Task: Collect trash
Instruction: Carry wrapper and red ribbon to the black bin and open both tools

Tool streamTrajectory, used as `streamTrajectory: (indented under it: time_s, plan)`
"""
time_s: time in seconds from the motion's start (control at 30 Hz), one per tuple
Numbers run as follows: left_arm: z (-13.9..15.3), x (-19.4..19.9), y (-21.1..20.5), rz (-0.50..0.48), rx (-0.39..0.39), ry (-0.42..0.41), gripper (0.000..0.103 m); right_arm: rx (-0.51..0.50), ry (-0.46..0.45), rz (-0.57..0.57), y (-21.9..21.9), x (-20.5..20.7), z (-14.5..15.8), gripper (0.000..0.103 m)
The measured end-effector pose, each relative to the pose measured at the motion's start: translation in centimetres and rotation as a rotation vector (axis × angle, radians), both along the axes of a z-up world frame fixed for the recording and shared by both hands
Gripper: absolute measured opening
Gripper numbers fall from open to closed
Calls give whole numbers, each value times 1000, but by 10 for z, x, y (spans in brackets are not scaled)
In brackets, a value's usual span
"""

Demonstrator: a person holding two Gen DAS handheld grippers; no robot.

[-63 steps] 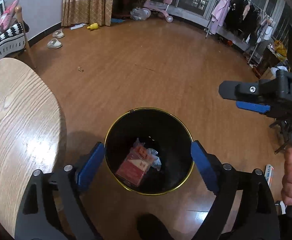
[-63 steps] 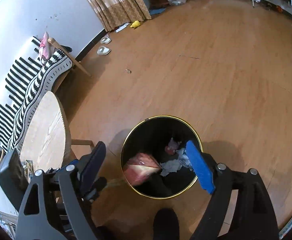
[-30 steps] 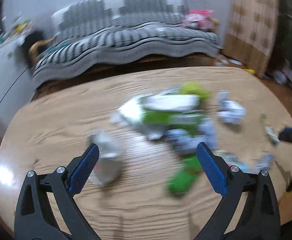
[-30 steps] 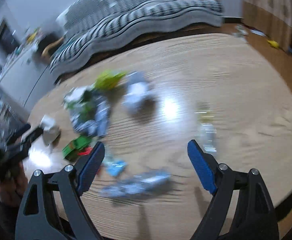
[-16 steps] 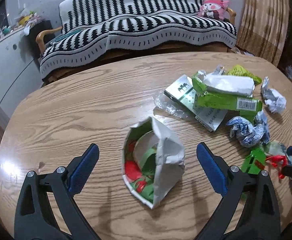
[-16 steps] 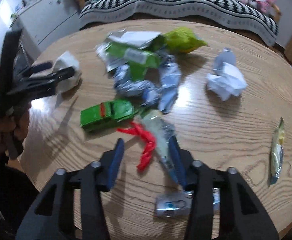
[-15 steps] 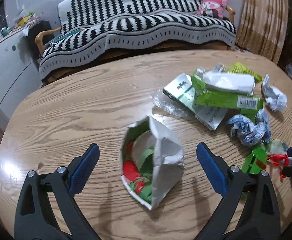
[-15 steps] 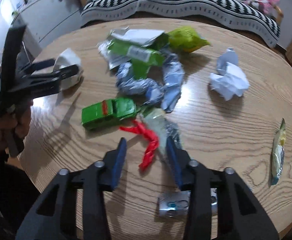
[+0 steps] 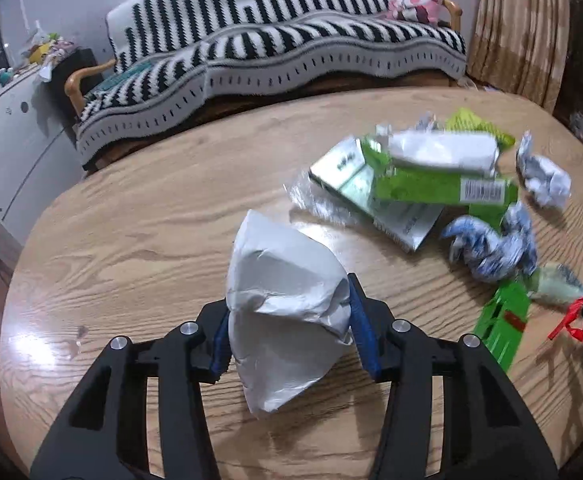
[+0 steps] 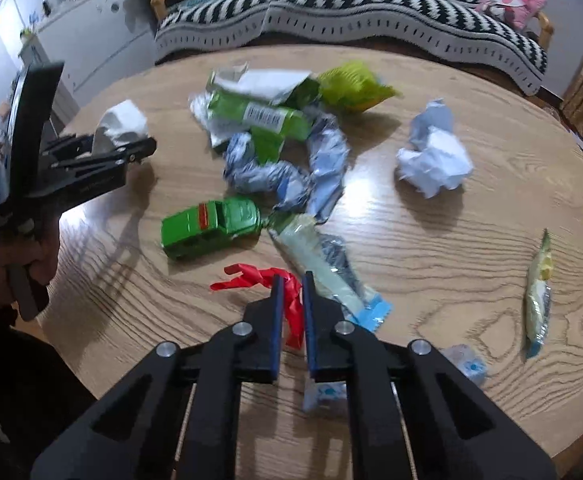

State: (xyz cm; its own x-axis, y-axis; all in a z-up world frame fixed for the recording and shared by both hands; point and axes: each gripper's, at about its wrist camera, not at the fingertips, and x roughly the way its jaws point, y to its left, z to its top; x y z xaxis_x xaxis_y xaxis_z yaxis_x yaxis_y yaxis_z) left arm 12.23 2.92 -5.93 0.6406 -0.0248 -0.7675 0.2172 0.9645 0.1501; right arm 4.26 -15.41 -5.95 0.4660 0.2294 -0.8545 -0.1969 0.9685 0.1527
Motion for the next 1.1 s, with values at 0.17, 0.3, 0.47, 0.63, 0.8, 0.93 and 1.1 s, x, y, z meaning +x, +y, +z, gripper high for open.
streamTrajectory:
  time_s: [0.17,0.3,0.47,0.63,0.8,0.93,1.1]
  plan:
    - [29,-12,-17,-5,-73,-25,49,56,-42,-77,-38,-14,19,10]
    - [44,-29,-54,-72,-106,-48,49,86,-74,-182,-83,-31,35,10]
    - [57,-53,-123,-192,-145,-60,49,115,-109,-361,-169,-67,41,10]
    - [61,-87,-212,-349,-158,-62,49,137,-121,-533,-251,-121,39,10]
    - [56,-127,-299,-509,-175,-43,49,136,-109,-701,-331,-184,24,10]
    - [46,-163,-368,-632,-222,6,49,134,-84,-828,-382,-231,4,10]
    - [23,-211,-448,-798,-249,67,49,126,-30,-959,-436,-286,-28,10]
